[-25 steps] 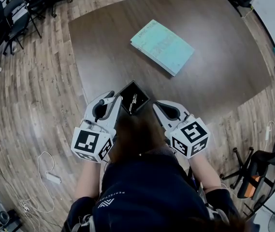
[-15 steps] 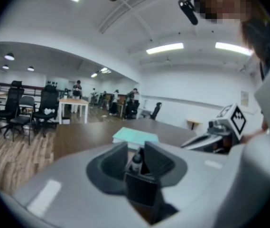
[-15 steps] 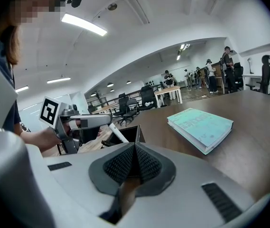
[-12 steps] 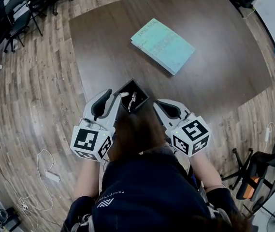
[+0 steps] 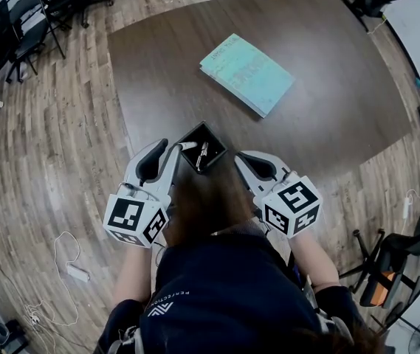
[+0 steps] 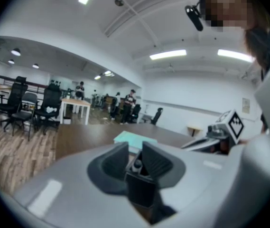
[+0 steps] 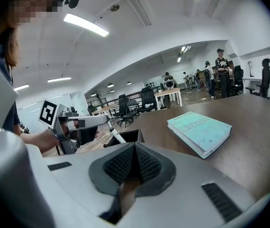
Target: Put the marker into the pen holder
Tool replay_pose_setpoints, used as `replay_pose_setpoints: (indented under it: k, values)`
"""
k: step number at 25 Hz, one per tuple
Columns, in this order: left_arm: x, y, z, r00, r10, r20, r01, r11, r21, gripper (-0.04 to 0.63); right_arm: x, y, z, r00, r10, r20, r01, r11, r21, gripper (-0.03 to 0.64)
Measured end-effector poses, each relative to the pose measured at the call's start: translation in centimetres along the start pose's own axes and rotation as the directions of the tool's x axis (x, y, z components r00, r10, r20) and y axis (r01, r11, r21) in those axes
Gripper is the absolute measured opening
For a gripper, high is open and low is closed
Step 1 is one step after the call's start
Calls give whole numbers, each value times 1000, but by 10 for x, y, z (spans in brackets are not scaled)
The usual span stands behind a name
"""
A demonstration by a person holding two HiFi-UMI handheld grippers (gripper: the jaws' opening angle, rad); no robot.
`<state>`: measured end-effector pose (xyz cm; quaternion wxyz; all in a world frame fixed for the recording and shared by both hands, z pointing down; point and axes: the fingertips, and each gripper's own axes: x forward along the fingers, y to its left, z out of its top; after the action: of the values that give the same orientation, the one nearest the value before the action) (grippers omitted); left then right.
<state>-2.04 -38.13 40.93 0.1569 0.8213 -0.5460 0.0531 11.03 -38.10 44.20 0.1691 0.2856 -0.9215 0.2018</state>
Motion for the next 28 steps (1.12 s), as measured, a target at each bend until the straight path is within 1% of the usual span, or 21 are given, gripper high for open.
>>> replay_pose_setpoints:
  k: [6,15,21,26,28]
  values:
    - [-11,7,2,1000,4,20,-3,999,-33,69,-4,-1,9,1000,-19,16,20,999,-28,2]
    - [-29,12,2,998,35,46,-33,998,-55,47,-8,3,16,999,-39,26,41,997,-63,2]
    - [-41,16,0,997,52,59,-47,995,-91,34,-10,8,19,999,-45,29,47,995,-84,2]
    - [-51,18,-4,995,75,68,-65,989,-135,23,-12,11,20,998,-53,33,56,994,-98,0]
    - [-54,19,-4,995,81,65,-71,988,-139,18,-13,12,21,998,-59,36,62,993,-103,0]
